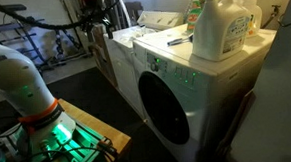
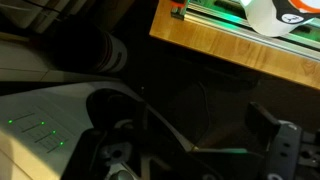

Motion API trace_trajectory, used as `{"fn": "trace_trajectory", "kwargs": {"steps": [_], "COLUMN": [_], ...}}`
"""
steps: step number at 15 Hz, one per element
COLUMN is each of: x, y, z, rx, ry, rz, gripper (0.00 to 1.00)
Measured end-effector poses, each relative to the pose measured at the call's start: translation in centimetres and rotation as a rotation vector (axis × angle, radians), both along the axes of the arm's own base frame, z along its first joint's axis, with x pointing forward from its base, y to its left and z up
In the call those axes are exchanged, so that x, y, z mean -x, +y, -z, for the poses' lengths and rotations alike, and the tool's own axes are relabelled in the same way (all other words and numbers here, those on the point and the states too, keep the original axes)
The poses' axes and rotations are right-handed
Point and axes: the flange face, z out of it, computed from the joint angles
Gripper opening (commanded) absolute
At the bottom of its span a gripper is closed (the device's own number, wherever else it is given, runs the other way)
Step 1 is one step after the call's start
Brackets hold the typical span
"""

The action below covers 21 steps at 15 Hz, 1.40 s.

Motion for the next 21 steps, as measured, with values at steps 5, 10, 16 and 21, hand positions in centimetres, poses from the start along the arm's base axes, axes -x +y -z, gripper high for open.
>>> {"fn": "trace_trajectory", "kwargs": {"steps": [5, 10, 16, 21], "x": [0.0, -0.7, -5.0, -8.2], "y": [0.0, 0.8, 8.6, 15.3], "z": [0.0, -0.4, -1.3, 2.0], "rx": [0.0, 0.023, 0.238, 0.403], "ry": [0.0, -0.029, -0.186, -0.356], "rz": [0.0, -0.034, -0.232, -0.432], "gripper": [1.0, 1.0, 1.0, 1.0]}}
